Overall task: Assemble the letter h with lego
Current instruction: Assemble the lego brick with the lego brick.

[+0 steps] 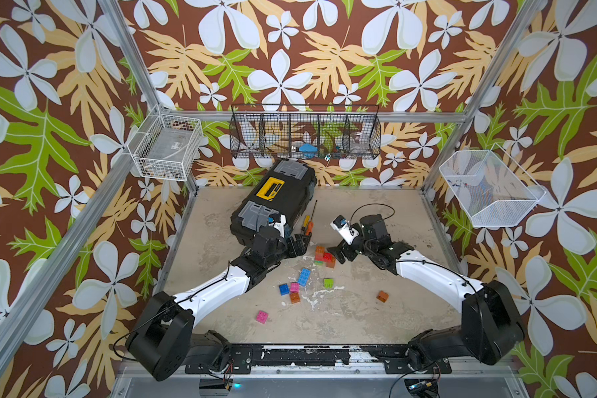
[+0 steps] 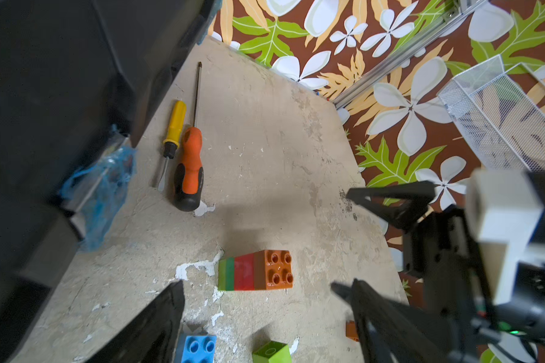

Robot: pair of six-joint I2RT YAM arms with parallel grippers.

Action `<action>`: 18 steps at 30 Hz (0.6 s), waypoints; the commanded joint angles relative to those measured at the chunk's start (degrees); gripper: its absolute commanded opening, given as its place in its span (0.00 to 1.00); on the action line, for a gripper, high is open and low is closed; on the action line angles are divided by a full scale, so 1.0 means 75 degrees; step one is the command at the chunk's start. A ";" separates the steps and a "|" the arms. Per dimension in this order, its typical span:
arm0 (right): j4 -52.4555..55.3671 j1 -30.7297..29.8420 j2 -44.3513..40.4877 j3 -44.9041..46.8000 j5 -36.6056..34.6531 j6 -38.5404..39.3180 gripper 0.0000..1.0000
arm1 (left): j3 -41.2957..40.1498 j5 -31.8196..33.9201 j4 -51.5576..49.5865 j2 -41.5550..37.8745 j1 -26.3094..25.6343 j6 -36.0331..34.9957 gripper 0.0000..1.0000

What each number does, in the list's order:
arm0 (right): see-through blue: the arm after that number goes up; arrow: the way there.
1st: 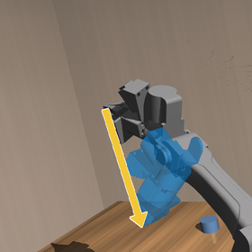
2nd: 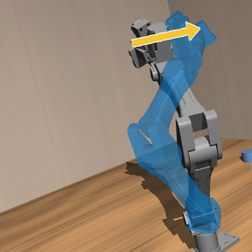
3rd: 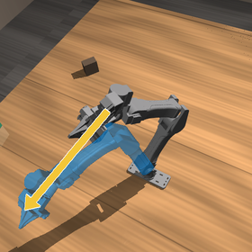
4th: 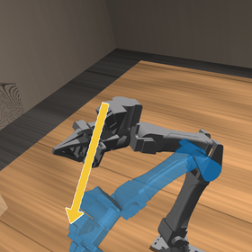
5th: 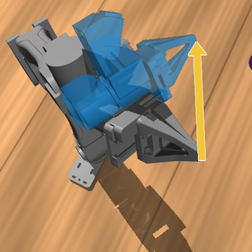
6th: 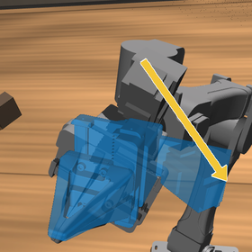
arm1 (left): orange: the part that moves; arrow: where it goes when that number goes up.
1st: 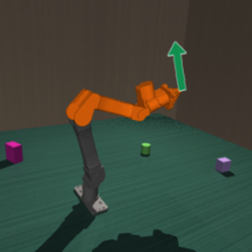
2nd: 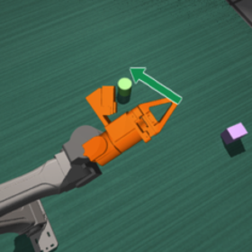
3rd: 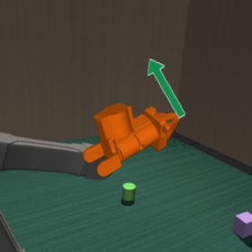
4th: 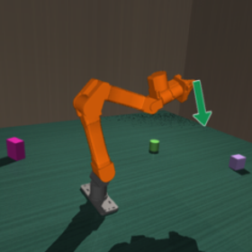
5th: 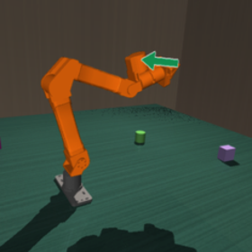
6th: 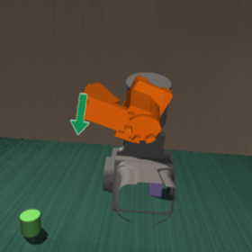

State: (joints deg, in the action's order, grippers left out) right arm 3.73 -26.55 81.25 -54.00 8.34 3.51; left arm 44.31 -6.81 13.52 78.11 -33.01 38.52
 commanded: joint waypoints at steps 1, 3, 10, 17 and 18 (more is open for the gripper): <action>0.1595 0.0196 -0.0112 -0.0596 -0.2344 -0.4497 1.00 | 0.0314 -0.0225 -0.0564 0.0298 -0.0004 -0.0462 0.87; 0.1804 0.0485 -0.0148 -0.0486 -0.0933 -0.4954 0.95 | 0.0483 -0.0326 -0.0705 0.0527 -0.0004 -0.0578 0.86; 0.1938 0.0617 0.0414 -0.0218 0.1982 -0.5367 0.73 | 0.0919 -0.0639 -0.1120 0.1144 -0.0152 -0.1102 0.84; 0.1917 0.0399 0.1188 -0.0201 0.1964 -0.5024 0.74 | 0.1139 -0.0666 -0.1216 0.1570 -0.0215 -0.1366 0.84; 0.1900 0.0389 0.1282 -0.0228 0.1930 -0.5023 0.74 | 0.1163 -0.0663 -0.1211 0.1645 -0.0212 -0.1376 0.85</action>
State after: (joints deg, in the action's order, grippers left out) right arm 17.56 -23.46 89.69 -55.24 22.02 -34.22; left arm 52.38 -11.07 4.95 89.56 -34.61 29.87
